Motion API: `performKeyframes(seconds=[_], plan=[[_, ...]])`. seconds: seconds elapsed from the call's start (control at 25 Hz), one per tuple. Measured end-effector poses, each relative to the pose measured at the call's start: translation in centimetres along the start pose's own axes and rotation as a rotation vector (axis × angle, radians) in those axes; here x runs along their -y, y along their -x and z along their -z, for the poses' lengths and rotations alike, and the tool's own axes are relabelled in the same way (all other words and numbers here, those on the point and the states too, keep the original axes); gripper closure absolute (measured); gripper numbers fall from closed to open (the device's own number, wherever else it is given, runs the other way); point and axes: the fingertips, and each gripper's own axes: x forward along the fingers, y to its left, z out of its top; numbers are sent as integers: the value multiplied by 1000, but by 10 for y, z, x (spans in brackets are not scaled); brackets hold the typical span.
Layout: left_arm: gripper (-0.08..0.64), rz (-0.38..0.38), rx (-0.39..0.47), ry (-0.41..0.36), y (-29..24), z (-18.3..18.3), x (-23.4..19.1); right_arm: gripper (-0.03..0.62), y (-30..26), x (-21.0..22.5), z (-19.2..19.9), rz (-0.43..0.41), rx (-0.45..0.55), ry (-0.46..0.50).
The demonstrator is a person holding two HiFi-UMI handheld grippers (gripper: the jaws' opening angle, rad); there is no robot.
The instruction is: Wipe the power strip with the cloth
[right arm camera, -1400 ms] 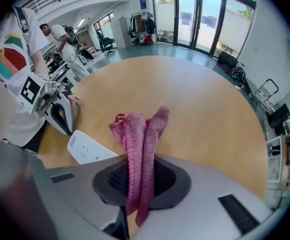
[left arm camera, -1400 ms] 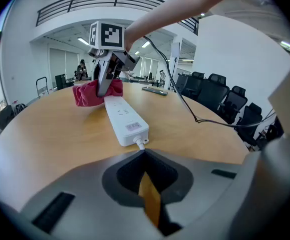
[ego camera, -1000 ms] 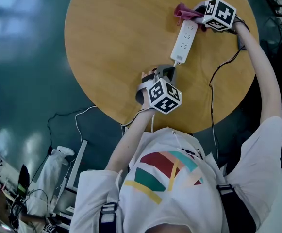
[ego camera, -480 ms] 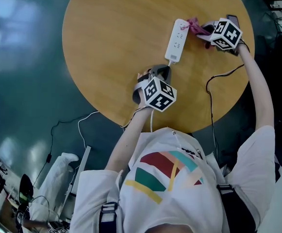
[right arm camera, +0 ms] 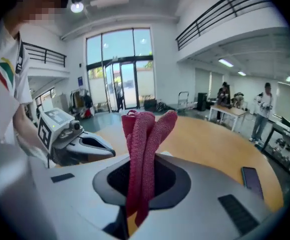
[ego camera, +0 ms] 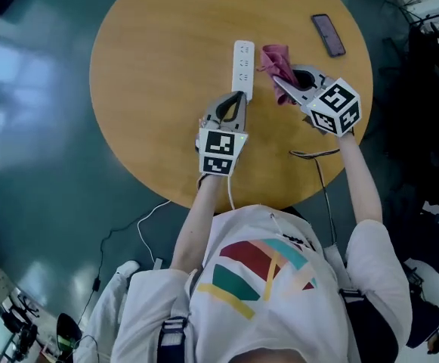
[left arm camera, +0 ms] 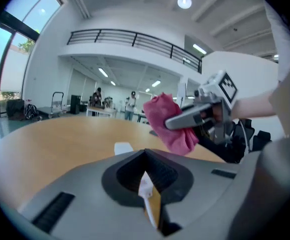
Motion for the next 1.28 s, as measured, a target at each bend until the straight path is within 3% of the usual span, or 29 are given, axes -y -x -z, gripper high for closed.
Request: performKeyframes(seconds=[0.16,0.28,0.44,0.64,0.84,1.0,1.28], plan=[[531,19,190,-33,19,-76,20,554,47,-31,-43,225,269,-69],[531,33,280,-41,40,-109,44,554,84,-57,-46,339,401,-131],[531,38,349,-62,66,-127,73,553,109,-91,-30,298,446,-186],[531,18,368,-108,90,-132,84,554,135,-107,-18,326,530,-294],[531,5,354,-145,100,-133,87,554,150,-118,-27,419,575,-202],[531,17,357,-176,108,-138,96,554,153,-127,-40,408,603,-191],[531,21,353,-139,115,-134,86,554,142,-139,-38,374,605,-252]])
